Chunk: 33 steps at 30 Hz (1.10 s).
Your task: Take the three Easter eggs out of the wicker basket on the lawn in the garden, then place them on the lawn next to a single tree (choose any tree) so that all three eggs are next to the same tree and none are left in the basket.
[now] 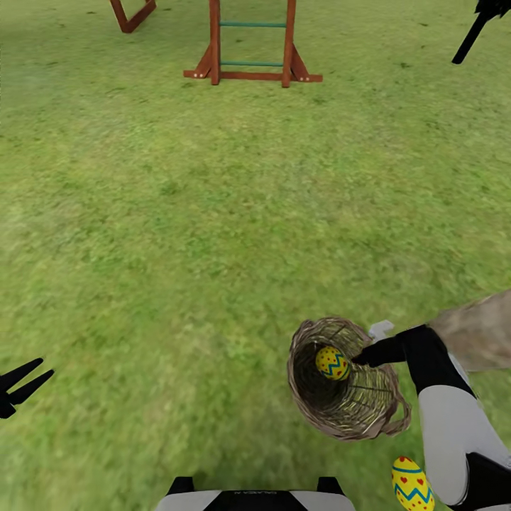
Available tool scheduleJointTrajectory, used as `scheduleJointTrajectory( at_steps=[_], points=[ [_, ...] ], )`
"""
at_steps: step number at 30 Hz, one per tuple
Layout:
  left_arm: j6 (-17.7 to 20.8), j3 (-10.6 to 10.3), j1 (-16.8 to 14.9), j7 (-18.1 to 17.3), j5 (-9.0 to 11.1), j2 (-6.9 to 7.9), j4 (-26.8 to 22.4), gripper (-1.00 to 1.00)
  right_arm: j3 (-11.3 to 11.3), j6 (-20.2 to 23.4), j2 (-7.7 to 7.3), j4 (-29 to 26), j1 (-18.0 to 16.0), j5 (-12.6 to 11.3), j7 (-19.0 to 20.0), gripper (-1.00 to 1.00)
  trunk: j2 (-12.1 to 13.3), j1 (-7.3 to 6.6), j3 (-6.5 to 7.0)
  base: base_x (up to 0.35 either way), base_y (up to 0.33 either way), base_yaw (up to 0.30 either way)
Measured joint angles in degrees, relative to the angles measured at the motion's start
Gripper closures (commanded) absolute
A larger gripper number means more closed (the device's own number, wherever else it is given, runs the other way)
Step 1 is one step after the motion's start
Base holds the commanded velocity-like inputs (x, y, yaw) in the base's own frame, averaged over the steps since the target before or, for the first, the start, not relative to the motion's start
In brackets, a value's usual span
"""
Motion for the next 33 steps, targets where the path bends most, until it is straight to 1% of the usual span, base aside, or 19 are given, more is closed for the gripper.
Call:
scheduleJointTrajectory(
  at_steps=[4,5,10,15,20,21,23,33],
  points=[
    [-0.04,0.06,0.00,0.00,0.00,-0.09,0.00,-1.00,0.47,-0.13,0.33,-0.02,1.17,-0.04,-0.02,-1.00,0.00,0.00,0.00,0.000,0.000,0.004],
    [-0.07,0.06,0.00,0.00,0.00,-0.45,-0.03,-1.00,0.54,-0.23,0.34,-0.12,1.39,-0.10,-0.02,-1.00,0.00,0.00,0.00,0.000,0.000,0.000],
    [-0.09,0.07,0.00,0.00,0.00,-0.77,-0.08,-1.00,0.66,-0.31,0.42,-0.06,1.58,-0.15,0.00,-1.00,0.00,0.00,0.00,0.000,0.000,0.000],
    [-0.12,0.07,0.00,0.00,0.00,-0.80,-0.06,-1.00,0.68,-0.39,0.84,-0.19,1.59,-0.33,0.03,-1.00,0.00,0.00,0.00,0.000,0.000,0.000],
    [-0.17,0.07,0.00,0.00,0.00,-0.86,-0.47,-1.00,0.68,-0.40,2.18,-0.40,1.60,-0.38,-0.02,-1.00,0.00,0.00,0.00,0.000,0.000,0.000],
    [-0.17,0.07,0.00,0.00,0.00,-1.19,-0.60,-1.00,0.68,-0.35,2.58,-0.42,1.60,-0.40,-0.05,-1.00,0.00,0.00,0.00,0.000,0.000,0.000],
    [-0.18,0.07,0.00,0.00,0.00,-1.37,-0.67,-1.00,0.68,-0.36,2.96,-0.45,1.60,-0.38,-0.12,-1.00,0.00,0.00,0.00,0.000,0.000,0.000],
    [-0.15,0.06,0.00,0.00,0.04,-1.50,-0.65,-1.00,0.68,-0.18,3.33,-0.61,1.60,-0.50,-0.11,-1.00,0.00,0.00,0.00,0.000,0.000,0.000]
  ],
)
